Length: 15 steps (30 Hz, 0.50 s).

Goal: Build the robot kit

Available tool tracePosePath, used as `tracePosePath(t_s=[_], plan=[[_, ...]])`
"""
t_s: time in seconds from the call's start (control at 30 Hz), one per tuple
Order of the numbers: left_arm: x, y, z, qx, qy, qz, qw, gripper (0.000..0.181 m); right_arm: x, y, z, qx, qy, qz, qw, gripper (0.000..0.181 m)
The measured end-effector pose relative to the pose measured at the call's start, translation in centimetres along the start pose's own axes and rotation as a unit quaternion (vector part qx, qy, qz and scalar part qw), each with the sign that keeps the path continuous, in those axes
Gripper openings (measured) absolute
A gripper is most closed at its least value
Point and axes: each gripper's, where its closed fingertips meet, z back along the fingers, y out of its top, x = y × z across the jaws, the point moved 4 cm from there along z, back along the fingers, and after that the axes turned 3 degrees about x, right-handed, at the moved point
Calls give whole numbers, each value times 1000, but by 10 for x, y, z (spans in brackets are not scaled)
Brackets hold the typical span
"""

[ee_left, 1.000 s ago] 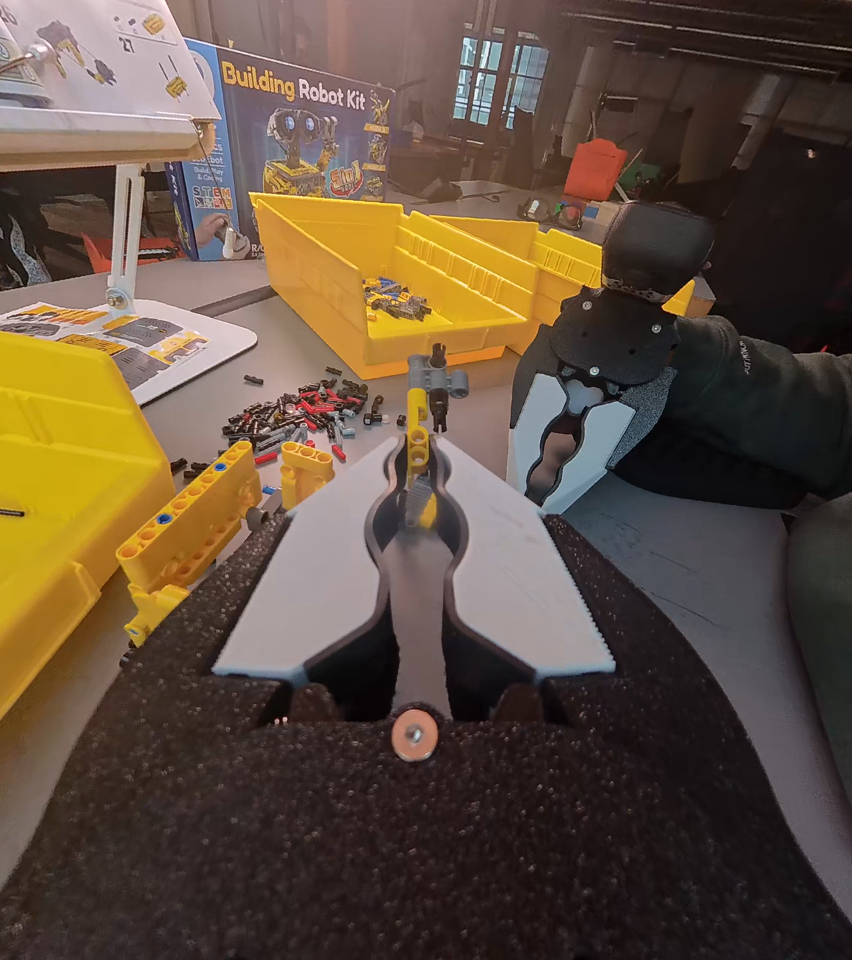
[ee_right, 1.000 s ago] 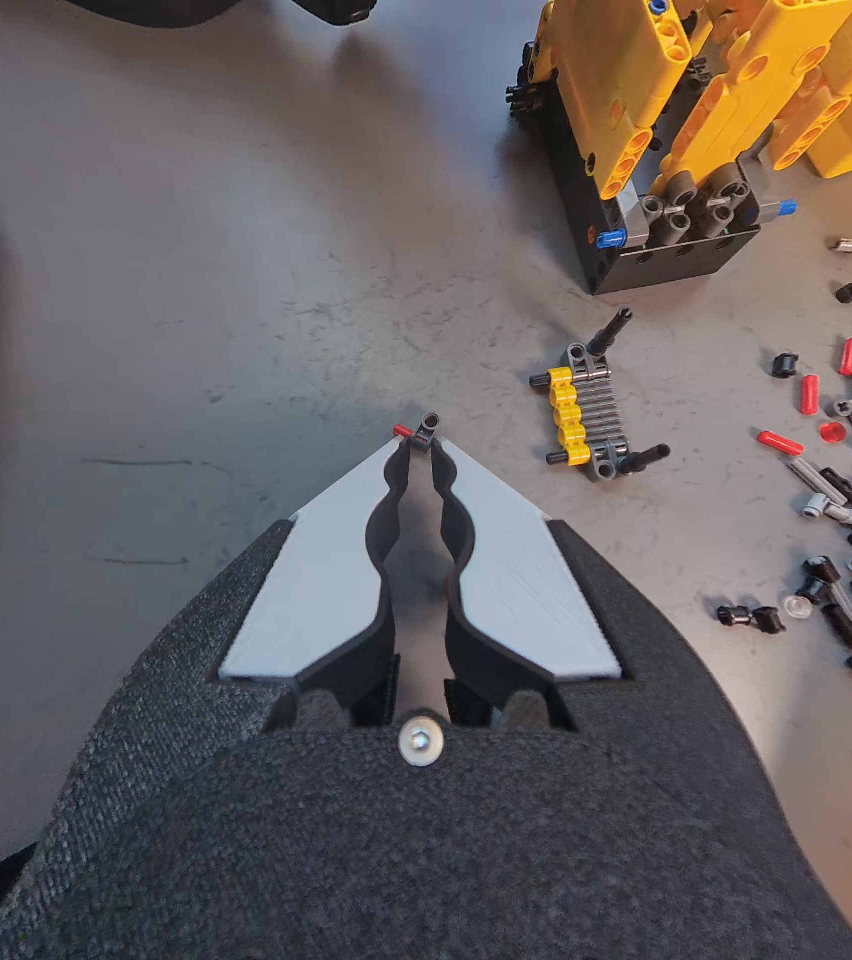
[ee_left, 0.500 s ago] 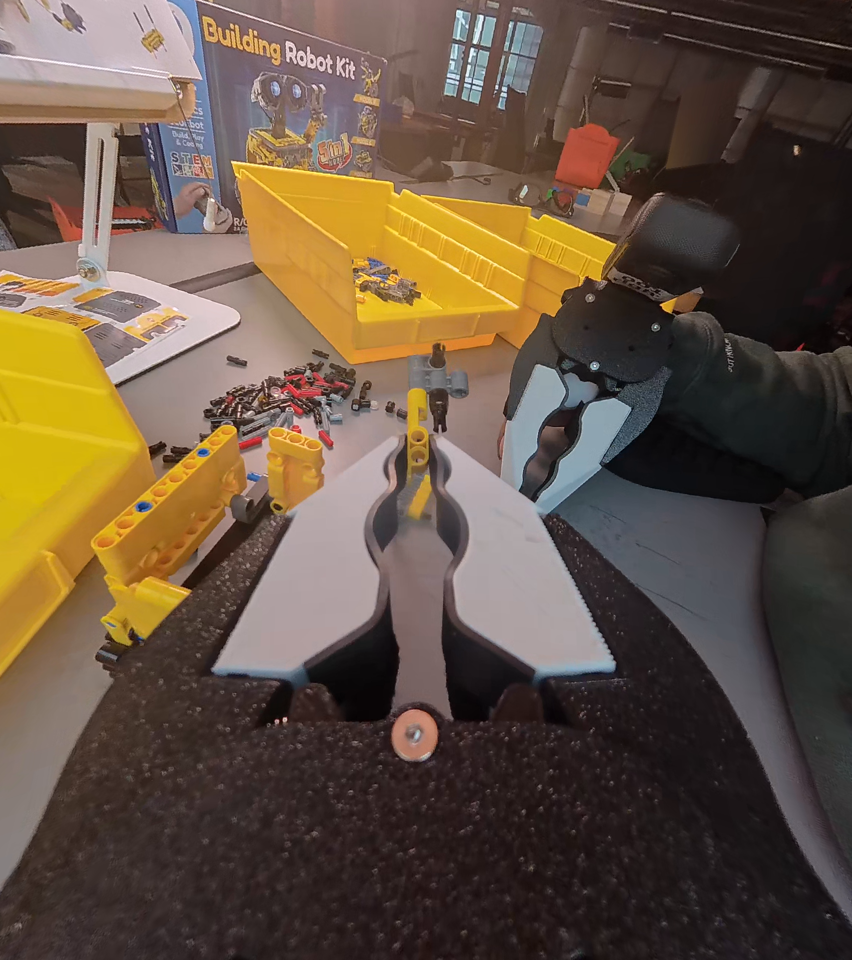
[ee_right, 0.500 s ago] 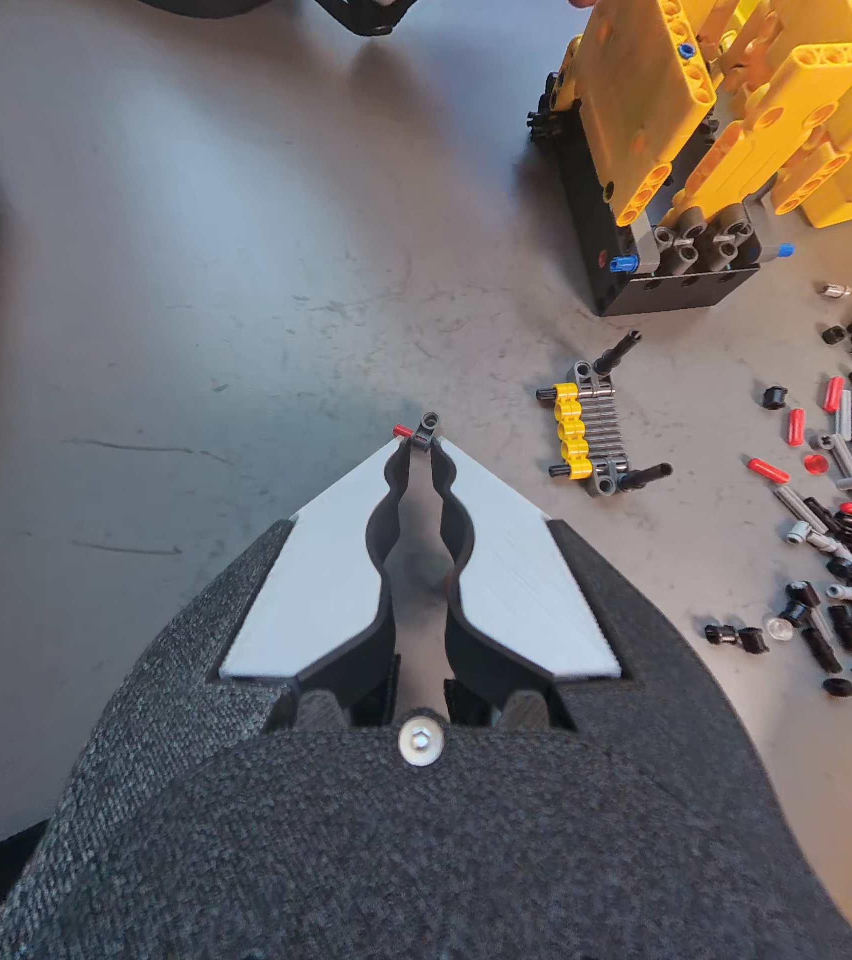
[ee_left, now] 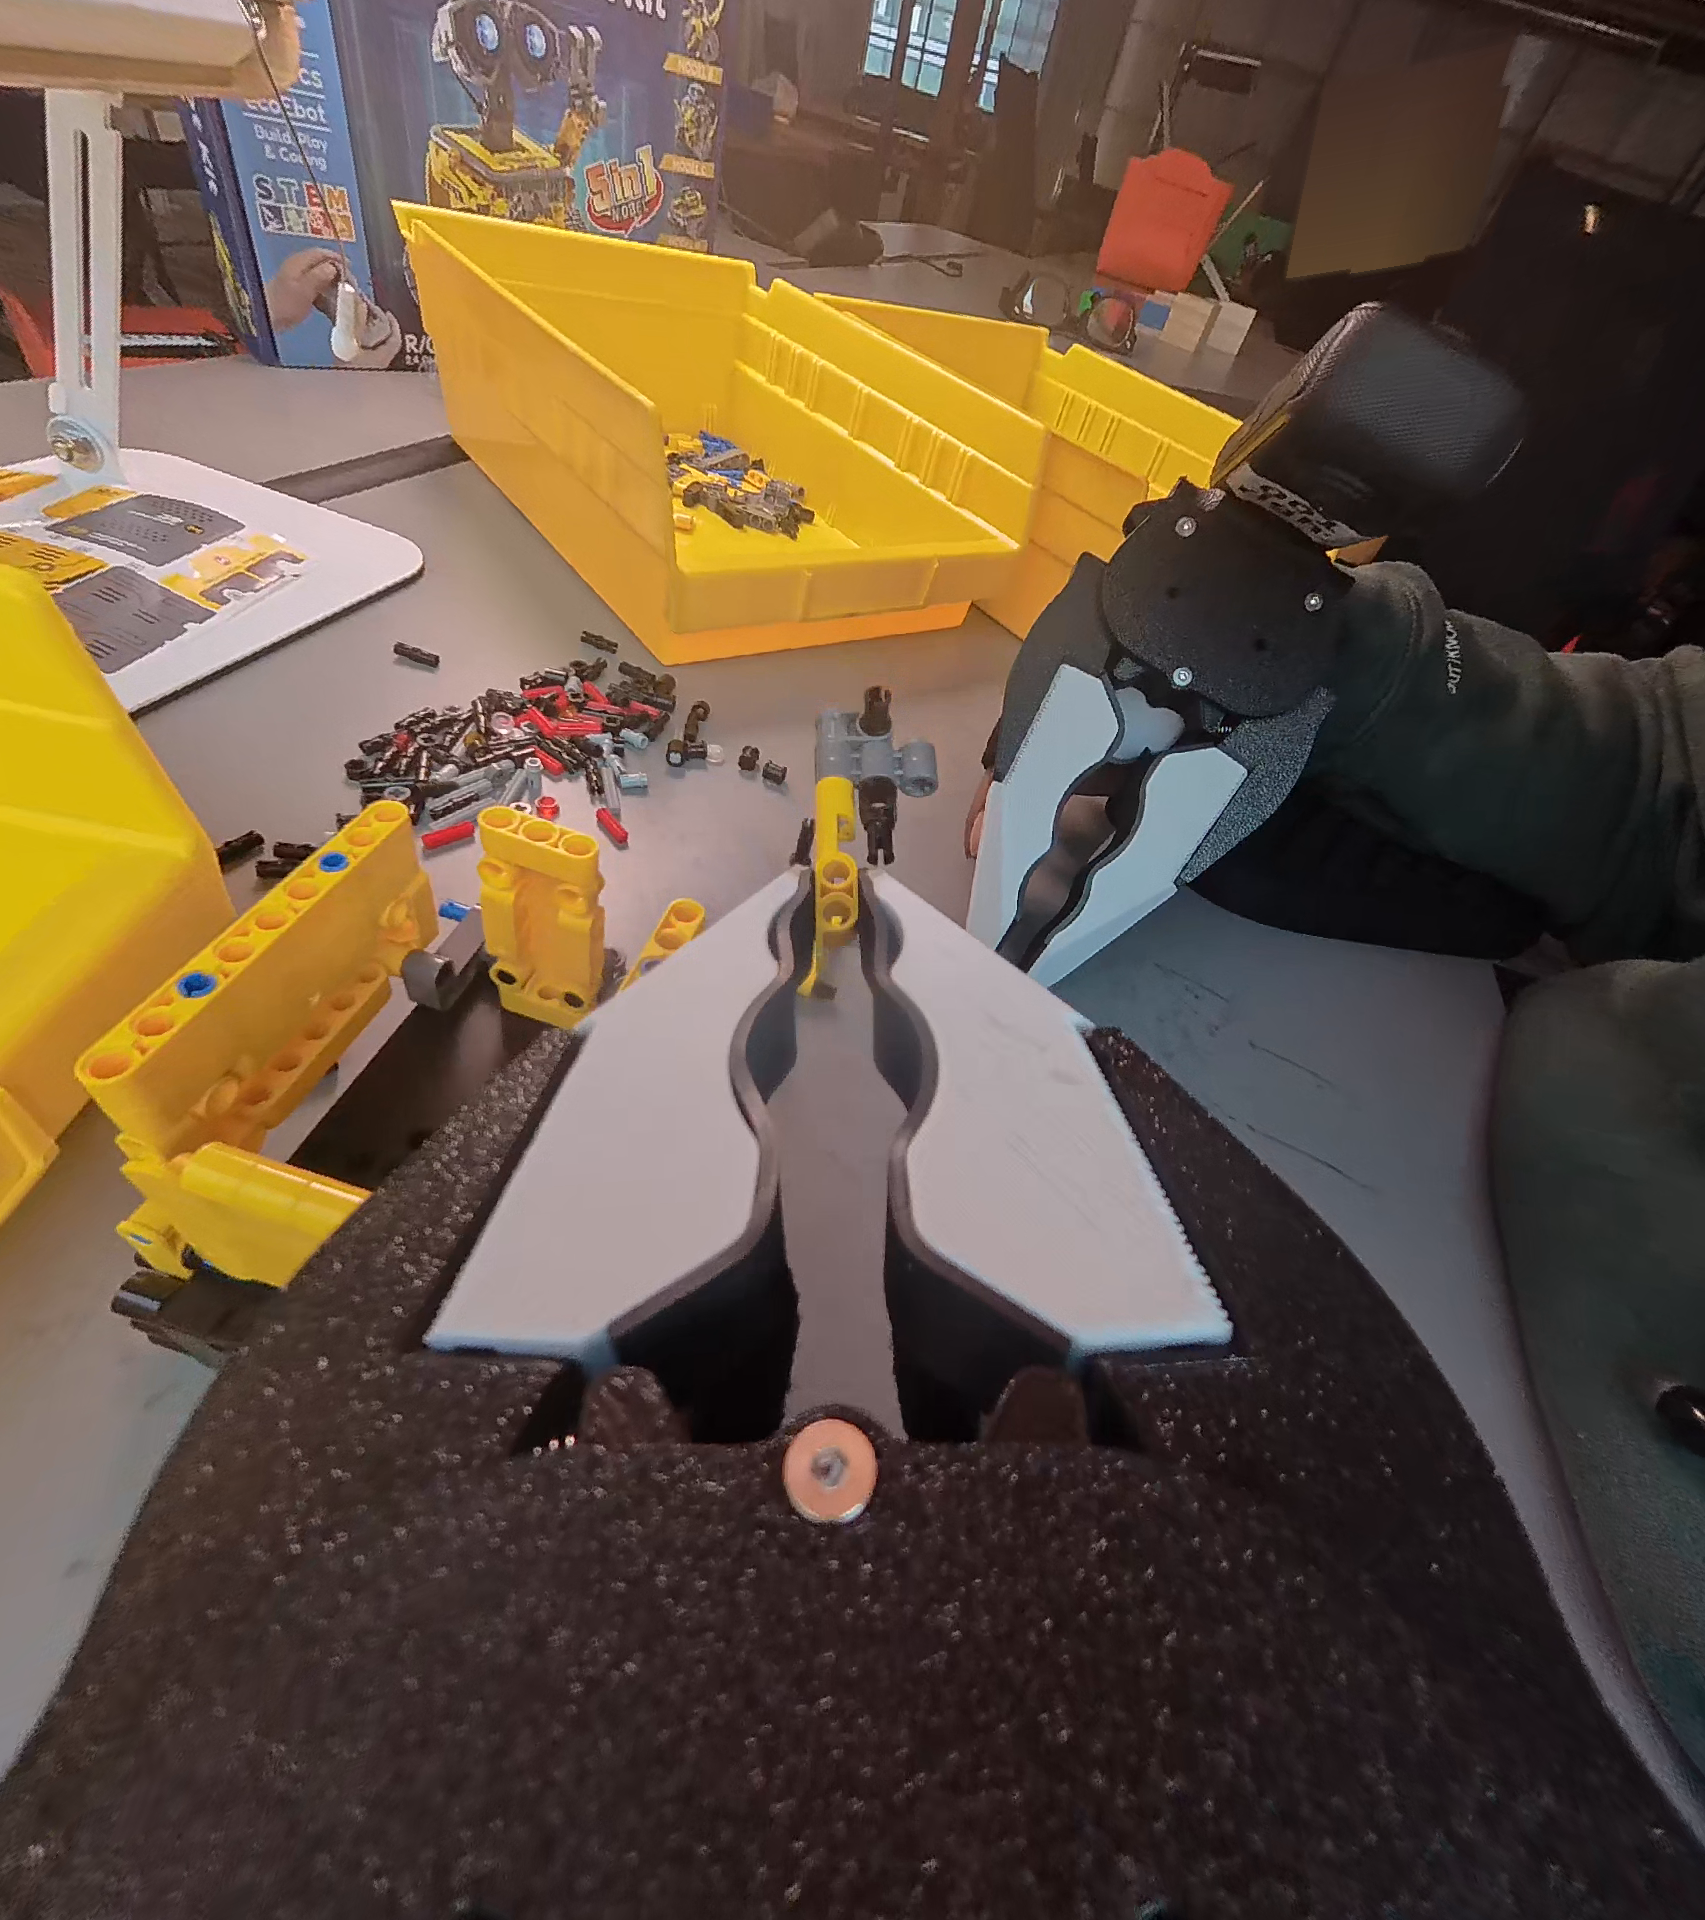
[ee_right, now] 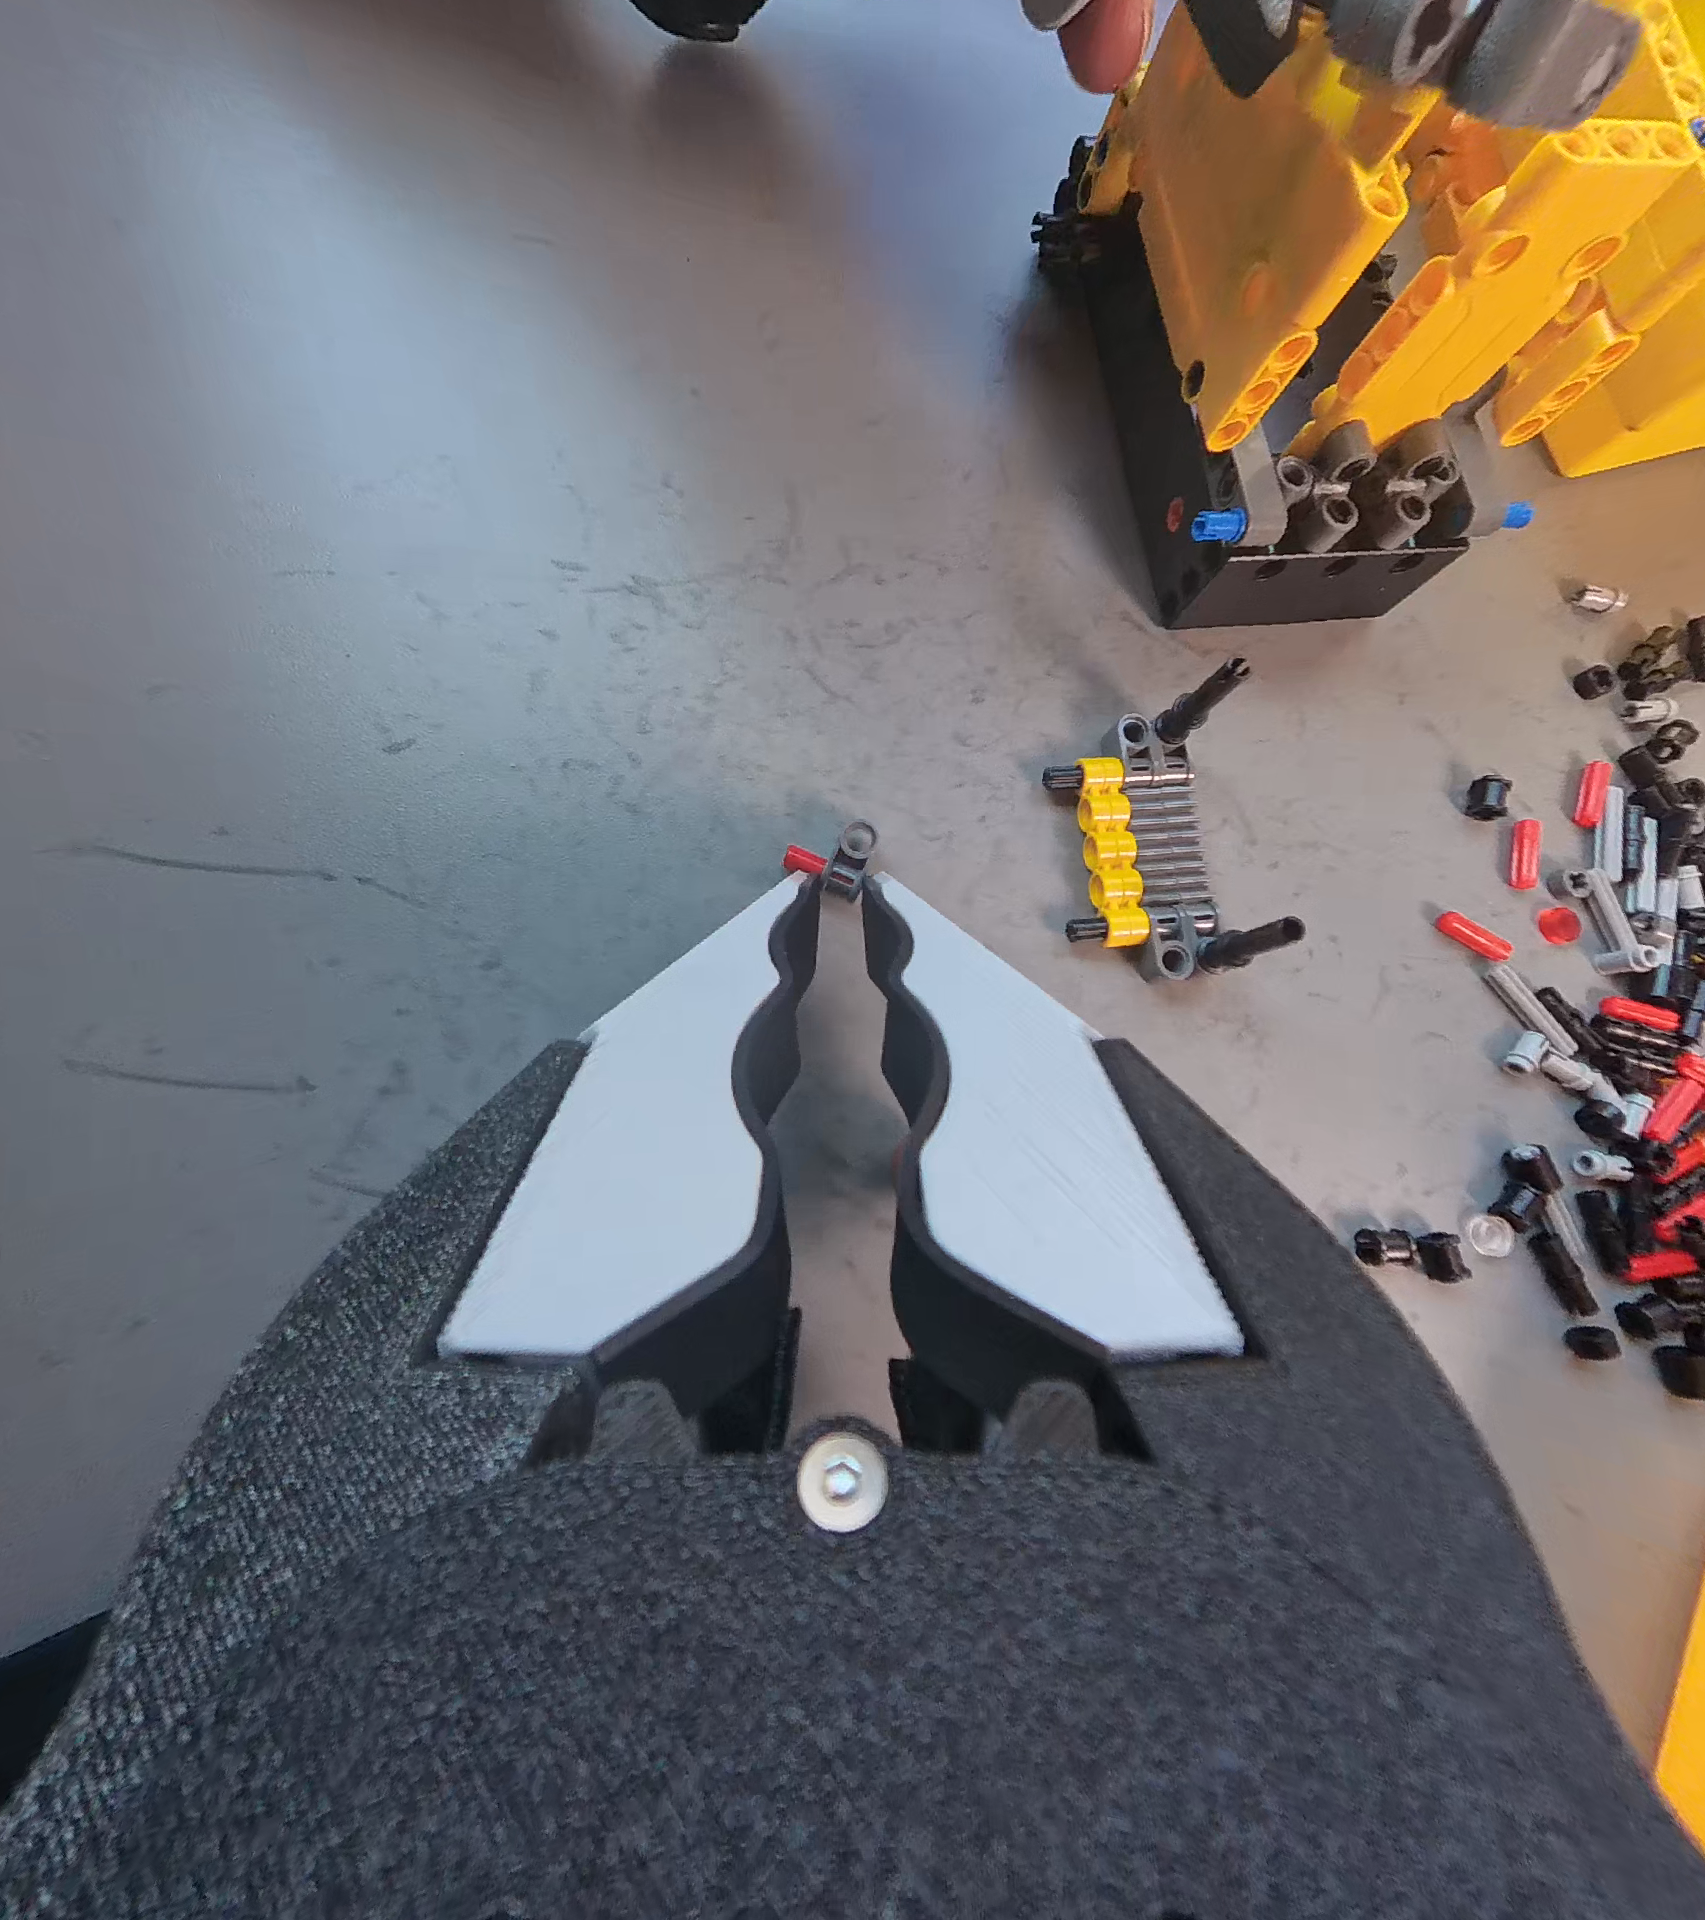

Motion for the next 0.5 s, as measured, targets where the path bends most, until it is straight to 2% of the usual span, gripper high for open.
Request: tracePosePath(t_s=[0.5], plan=[[2, -3, -2, -14, -2, -3, 1000, 6, 0, -1, 0, -2, 1, -8, 1000, 11]])
